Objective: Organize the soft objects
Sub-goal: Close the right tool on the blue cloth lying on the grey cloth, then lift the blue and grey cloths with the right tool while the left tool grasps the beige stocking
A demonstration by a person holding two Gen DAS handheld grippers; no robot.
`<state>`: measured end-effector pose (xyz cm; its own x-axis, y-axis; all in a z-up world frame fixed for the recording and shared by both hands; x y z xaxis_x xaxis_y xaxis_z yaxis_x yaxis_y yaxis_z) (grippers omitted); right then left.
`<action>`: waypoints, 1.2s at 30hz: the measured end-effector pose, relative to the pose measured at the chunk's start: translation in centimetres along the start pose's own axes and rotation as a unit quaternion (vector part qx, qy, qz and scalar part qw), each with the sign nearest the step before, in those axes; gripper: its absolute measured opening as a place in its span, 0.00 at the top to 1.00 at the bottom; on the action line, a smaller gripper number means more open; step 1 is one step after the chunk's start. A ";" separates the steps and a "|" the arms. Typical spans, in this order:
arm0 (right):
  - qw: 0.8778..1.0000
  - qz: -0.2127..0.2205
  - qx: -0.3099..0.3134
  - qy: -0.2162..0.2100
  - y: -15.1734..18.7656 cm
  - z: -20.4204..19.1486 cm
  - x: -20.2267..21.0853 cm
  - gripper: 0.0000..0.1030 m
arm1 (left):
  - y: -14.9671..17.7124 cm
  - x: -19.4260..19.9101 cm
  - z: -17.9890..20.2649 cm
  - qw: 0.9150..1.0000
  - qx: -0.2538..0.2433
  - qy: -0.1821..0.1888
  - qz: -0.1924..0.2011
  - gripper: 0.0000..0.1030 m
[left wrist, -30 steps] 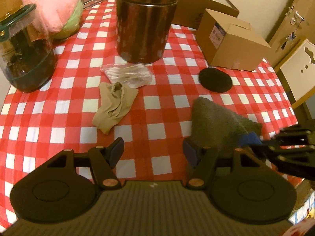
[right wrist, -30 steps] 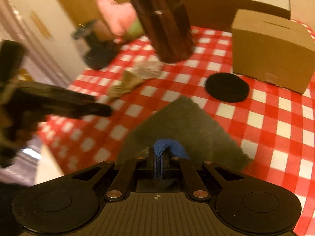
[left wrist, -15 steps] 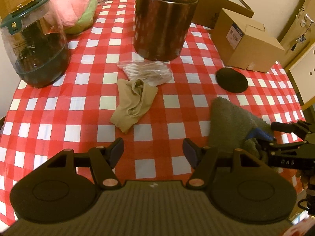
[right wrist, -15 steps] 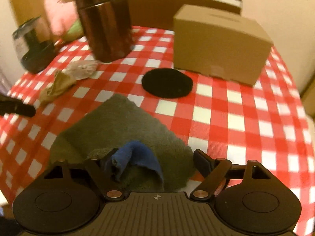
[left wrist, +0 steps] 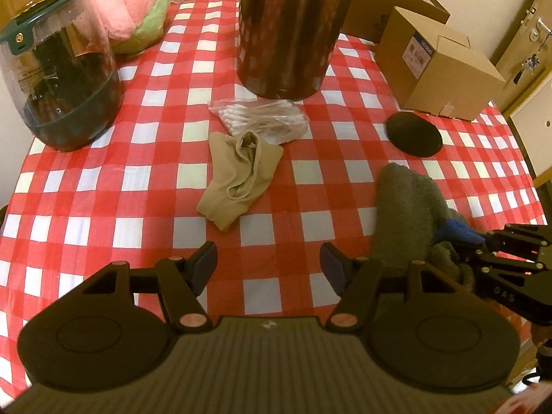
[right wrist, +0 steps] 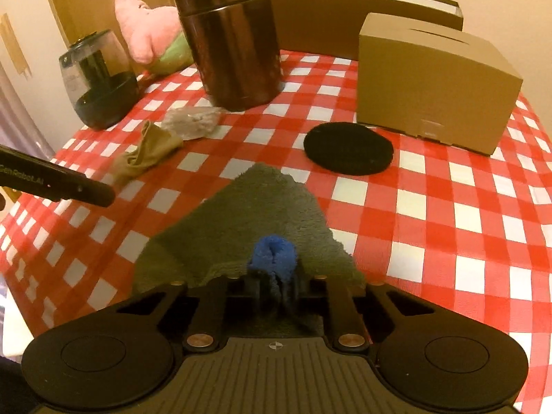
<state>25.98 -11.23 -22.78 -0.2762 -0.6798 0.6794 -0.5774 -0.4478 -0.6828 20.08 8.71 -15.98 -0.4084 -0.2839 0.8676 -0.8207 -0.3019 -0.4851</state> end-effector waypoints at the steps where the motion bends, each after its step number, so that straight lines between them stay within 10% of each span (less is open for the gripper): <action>1: 1.000 0.001 0.000 -0.001 0.0 -0.1 0.1 0.88 | 0.0 0.0 0.1 1.000 -0.001 -0.001 0.001 0.39; 36: 0.985 0.144 -0.094 -0.008 -1.5 -1.6 10.7 0.89 | 0.3 3.9 -0.6 0.995 -0.042 0.016 0.093 0.43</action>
Point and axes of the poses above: each gripper's, at about its wrist camera, not at the fingertips, and x roughly against the way its jaws point, z to its right, y to its underside, the point moved 2 cm from there along -x, roughly the way its jaws point, and after that the axes turned 13 degrees about -y, right-handed, at the moved point
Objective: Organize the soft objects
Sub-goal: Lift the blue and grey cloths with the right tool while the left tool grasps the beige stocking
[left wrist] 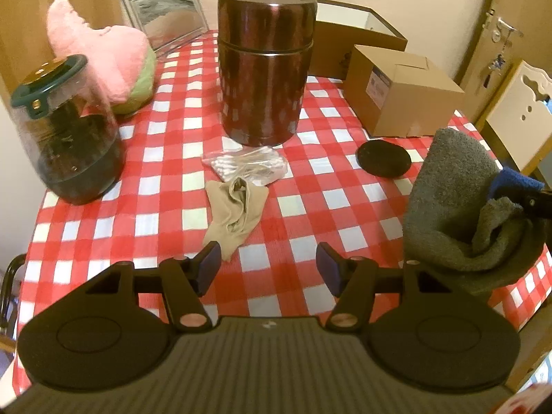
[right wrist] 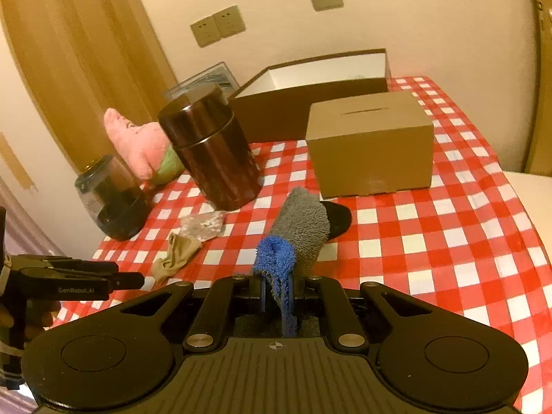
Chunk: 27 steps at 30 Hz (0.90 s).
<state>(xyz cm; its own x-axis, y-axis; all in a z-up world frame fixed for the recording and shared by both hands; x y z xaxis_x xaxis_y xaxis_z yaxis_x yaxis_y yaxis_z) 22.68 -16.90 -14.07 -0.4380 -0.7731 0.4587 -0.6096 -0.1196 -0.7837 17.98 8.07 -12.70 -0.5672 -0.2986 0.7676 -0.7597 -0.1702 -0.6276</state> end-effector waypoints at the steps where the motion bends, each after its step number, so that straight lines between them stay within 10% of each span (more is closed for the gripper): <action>1: 1.000 0.000 -0.004 0.003 0.0 0.0 -0.1 0.89 | -0.1 -0.4 -0.1 1.000 -0.004 0.003 0.001 0.44; 15: 0.996 0.016 -0.061 0.065 -0.4 1.9 -0.3 0.89 | -2.1 -7.7 -0.7 0.998 -0.055 0.027 -0.016 0.46; 27: 0.992 0.017 -0.084 0.089 -0.3 2.1 -0.1 0.89 | -2.2 -10.2 -1.7 0.997 -0.061 0.040 -0.035 0.84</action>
Point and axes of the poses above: each gripper's, at about its wrist camera, not at the fingertips, and x roughly against the way its jaws point, z to its right, y to its underside, the point moved 2 cm from there along -x, roughly the way its jaws point, and after that the axes turned 13 degrees about -y, right-handed, at the moved point
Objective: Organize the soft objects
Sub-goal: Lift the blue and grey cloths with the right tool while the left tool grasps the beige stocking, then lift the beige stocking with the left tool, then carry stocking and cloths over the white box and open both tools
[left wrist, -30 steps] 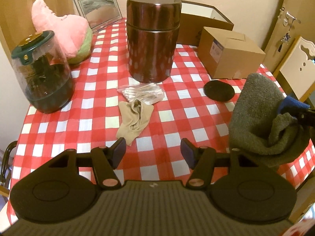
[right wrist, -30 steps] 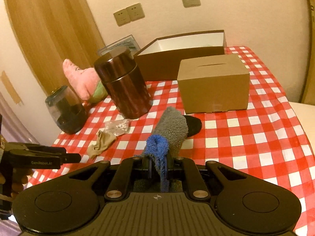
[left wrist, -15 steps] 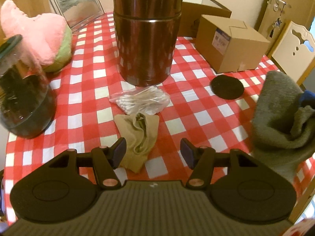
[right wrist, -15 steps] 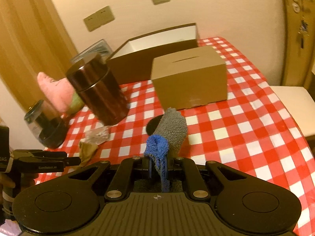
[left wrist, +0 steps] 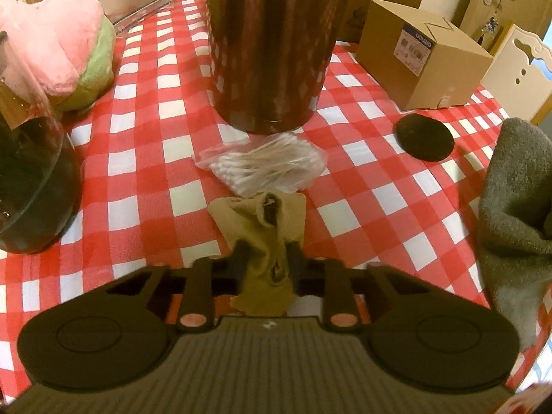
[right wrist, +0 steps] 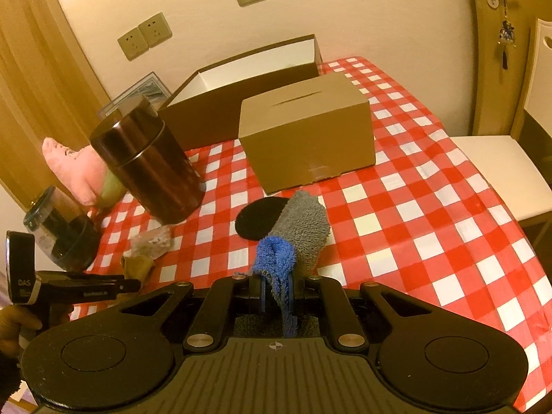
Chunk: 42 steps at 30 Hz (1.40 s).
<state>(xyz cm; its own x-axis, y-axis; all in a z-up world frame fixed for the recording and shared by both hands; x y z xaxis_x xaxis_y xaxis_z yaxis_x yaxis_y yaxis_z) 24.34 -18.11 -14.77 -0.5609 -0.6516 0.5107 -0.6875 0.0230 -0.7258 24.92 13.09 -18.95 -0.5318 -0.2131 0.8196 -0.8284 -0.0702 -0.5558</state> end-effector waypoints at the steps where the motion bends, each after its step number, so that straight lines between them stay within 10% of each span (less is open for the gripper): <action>1: 1.000 0.000 -0.001 -0.001 -0.1 -0.1 0.0 0.89 | 0.1 0.2 -0.2 1.000 0.002 0.002 0.001 0.87; 19: 0.999 0.006 0.011 -0.053 -1.4 -3.0 1.0 0.89 | -0.1 7.0 -4.3 0.998 0.011 -0.030 0.050 0.94; 42: 0.988 0.104 0.060 -0.099 -13.0 -8.6 -1.4 0.89 | -13.0 10.4 -7.3 0.980 -0.011 -0.058 0.188 0.94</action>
Point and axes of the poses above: each gripper's, at about its wrist camera, not at the fingertips, and x roughly against the way its jaws point, z to its right, y to its underside, the point moved 2 cm from there along -x, roughly the way its jaws point, and after that the axes turned 13 degrees about -y, right-handed, at the moved point
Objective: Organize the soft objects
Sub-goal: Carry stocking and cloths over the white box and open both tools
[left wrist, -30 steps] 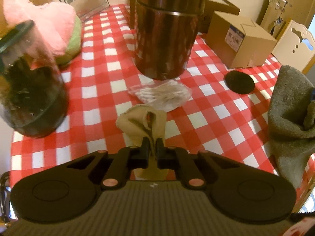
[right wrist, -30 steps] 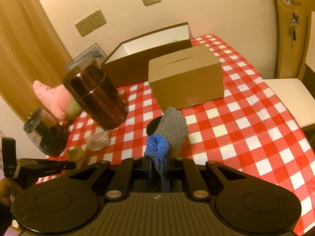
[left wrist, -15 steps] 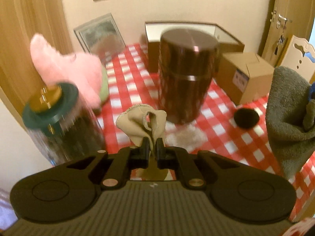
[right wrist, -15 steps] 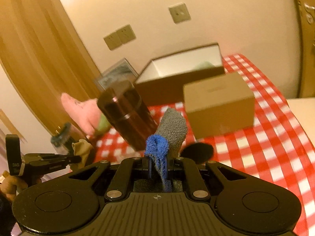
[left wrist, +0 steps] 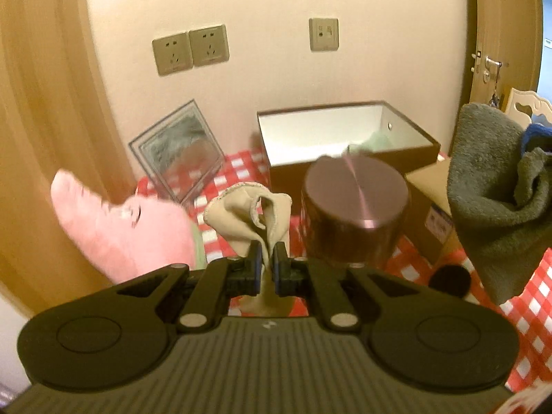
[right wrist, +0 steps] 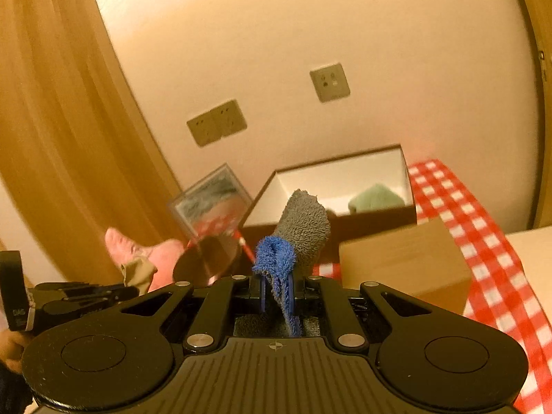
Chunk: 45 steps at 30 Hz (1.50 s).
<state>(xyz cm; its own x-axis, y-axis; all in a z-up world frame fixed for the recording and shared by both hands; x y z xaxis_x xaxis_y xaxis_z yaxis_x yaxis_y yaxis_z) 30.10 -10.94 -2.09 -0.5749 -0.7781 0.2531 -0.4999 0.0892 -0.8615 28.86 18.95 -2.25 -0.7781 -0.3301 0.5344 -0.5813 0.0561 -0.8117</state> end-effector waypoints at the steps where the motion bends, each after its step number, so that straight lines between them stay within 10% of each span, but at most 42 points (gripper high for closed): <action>1: 1.000 0.004 0.002 0.002 -0.5 0.1 -0.5 0.89 | -0.5 -0.4 -0.1 1.000 0.001 0.001 0.001 0.94; 30: 0.993 0.115 0.008 0.020 -17.8 7.2 -15.5 0.89 | -16.6 -17.7 5.5 0.996 -0.053 0.058 0.029 0.94; 45: 0.995 0.093 -0.015 0.040 -17.7 16.4 -24.8 0.86 | -17.4 -25.8 9.4 0.994 -0.069 0.084 -0.026 0.94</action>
<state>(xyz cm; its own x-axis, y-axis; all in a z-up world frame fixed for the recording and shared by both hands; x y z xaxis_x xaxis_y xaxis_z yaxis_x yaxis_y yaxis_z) 63.77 -3.44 -0.34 -0.7080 -0.6951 0.1249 -0.3980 0.2467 -0.8836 61.30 17.57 -4.09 -0.7678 -0.1740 0.6166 -0.6402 0.1748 -0.7480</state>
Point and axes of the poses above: each gripper's, at about its wrist camera, not at the fingertips, and x roughly against the way its jaws point, z to its right, y to its underside, the point moved 2 cm from there along -x, roughly the way its jaws point, and after that the axes turned 13 degrees about -y, right-handed, at the moved point
